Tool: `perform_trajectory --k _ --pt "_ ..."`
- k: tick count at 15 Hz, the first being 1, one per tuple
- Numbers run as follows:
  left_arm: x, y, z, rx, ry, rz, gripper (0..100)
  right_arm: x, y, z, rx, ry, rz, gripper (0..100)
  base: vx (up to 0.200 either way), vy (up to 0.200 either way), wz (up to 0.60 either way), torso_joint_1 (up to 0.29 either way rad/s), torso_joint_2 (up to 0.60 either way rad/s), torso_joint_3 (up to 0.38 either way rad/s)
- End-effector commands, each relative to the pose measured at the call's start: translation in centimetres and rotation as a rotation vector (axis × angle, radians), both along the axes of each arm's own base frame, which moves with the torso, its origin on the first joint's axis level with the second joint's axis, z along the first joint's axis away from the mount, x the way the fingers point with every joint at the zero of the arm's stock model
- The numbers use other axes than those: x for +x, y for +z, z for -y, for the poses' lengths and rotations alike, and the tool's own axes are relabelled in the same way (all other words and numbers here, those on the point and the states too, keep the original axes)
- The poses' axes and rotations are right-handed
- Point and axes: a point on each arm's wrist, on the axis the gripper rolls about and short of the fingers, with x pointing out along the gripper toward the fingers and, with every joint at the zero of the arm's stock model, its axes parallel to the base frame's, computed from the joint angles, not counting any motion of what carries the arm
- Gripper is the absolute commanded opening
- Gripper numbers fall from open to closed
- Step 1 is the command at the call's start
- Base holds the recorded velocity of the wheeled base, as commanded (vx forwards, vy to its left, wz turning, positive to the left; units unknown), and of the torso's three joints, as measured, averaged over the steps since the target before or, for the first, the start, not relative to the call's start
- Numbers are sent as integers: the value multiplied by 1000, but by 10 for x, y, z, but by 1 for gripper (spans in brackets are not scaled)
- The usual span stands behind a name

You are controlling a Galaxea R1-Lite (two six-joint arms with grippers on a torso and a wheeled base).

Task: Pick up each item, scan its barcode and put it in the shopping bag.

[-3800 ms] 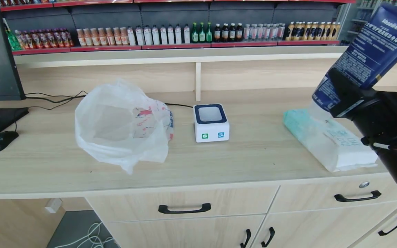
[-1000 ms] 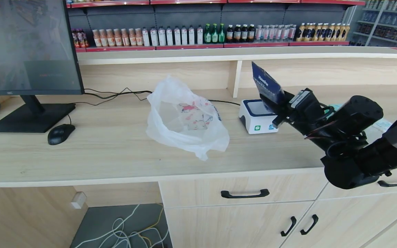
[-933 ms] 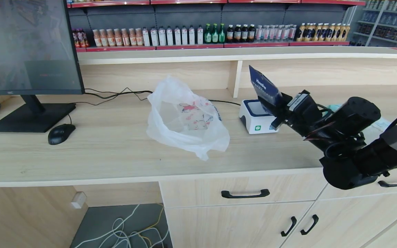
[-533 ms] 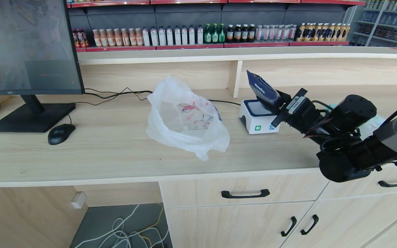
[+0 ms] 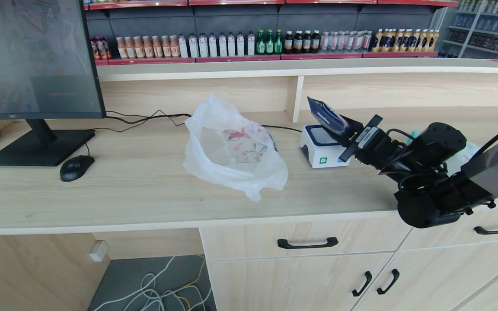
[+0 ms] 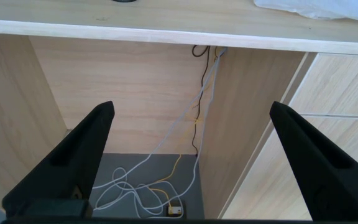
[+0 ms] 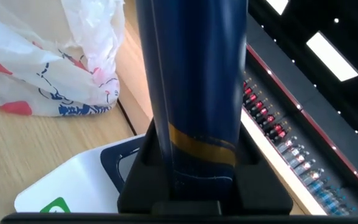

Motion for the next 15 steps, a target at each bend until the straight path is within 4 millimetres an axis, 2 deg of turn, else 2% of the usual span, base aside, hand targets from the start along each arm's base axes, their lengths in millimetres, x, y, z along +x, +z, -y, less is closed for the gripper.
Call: perform_trajectory --k 1,4,10,12,15 --pt "0 0 0 0 0 1 100 3 -6 -1 -2 -1 -13 0 0 0 0 0 0 0" --pt "0 0 0 0 0 1 100 5 -10 -1 -1 -2 -24 0 0 0 0 0 0 0" --pt "0 0 0 0 0 -1 100 7 -4 -2 11 0 -6 0 0 0 0 0 0 0" --pt "0 0 0 0 0 1 100 6 0 -2 25 6 -10 0 0 0 0 0 0 0" --pt "0 0 0 0 0 -1 100 -1 17 -3 107 -26 -15 0 0 0 0 0 0 0"
